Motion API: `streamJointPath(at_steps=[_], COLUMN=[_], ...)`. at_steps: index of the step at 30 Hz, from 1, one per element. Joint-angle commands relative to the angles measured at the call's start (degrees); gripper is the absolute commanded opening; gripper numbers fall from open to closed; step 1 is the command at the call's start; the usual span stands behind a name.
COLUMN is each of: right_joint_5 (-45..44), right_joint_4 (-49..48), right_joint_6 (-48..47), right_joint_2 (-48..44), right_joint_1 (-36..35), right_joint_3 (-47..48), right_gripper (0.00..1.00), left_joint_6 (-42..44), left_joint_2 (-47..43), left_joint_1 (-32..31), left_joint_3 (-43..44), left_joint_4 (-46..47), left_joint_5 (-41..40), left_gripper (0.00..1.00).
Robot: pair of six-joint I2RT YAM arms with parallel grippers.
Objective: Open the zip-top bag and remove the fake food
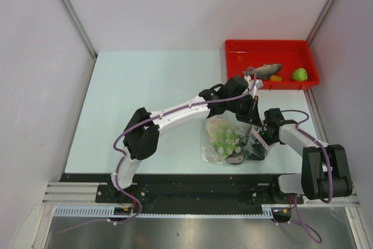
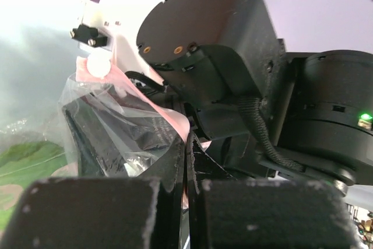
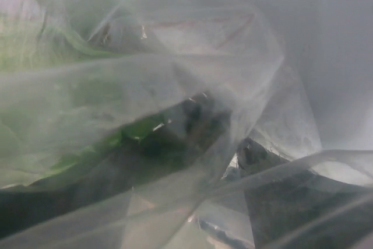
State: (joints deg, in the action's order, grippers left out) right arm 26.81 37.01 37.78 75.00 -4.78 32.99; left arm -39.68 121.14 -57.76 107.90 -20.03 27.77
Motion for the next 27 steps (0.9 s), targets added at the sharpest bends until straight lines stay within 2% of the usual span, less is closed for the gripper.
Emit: streamJointPath(at_steps=[1,3,4,6,7,9,10,13,15,18,27], right_joint_5=[1.4,1.5,1.6,0.7,0.6,0.4,-0.3,-2.6,-3.6,-6.3,-16.8], right_joint_4=[-4.2,-4.2,-4.2,-3.0,-2.5,-0.3,1.5,4.5,6.0,9.3,21.1], right_joint_6=[2.5,2.6,2.9,3.1,3.0,2.5,1.5,0.1,-1.1,-3.2,-8.8], right_joint_2=[0.5,-0.5,-1.3,-4.3,-5.3,-8.0,-9.2,-13.2,-15.2,-17.6,-17.3], right_joint_1=[-0.2,-0.1,0.2,0.4,0.8,1.2,1.6,2.7,3.6,4.3,4.3], right_joint_3=[-1.4,-1.3,-1.2,-1.0,-0.9,-0.4,0.0,1.9,3.7,7.2,23.7], right_gripper=[0.69,0.61,0.51,0.41,0.33,0.25,0.16,0.03,0.0,0.0,0.0], left_joint_6=[-1.3,-1.3,-1.1,-0.7,-0.5,-0.2,0.0,1.0,1.7,2.6,3.2], left_joint_2=[-1.8,-2.0,-2.1,-2.6,-2.8,-3.3,-3.4,-4.3,-5.3,-6.6,-10.2], left_joint_1=[-0.3,-0.3,-0.3,-0.3,-0.3,-0.2,-0.2,-0.2,-0.1,0.0,1.2], left_joint_3=[-1.5,-2.0,-2.2,-2.3,-2.9,-3.3,-3.6,-4.3,-5.1,-6.0,-8.4], left_joint_4=[3.9,3.9,3.9,3.7,3.7,3.7,3.6,3.0,2.5,2.0,1.7], left_joint_5=[1.8,1.8,1.8,1.8,1.6,1.7,1.8,1.3,1.1,0.6,-0.6], left_gripper=[0.0,0.0,0.0,0.0,0.0,0.0,0.0,0.0,0.0,0.0,0.0])
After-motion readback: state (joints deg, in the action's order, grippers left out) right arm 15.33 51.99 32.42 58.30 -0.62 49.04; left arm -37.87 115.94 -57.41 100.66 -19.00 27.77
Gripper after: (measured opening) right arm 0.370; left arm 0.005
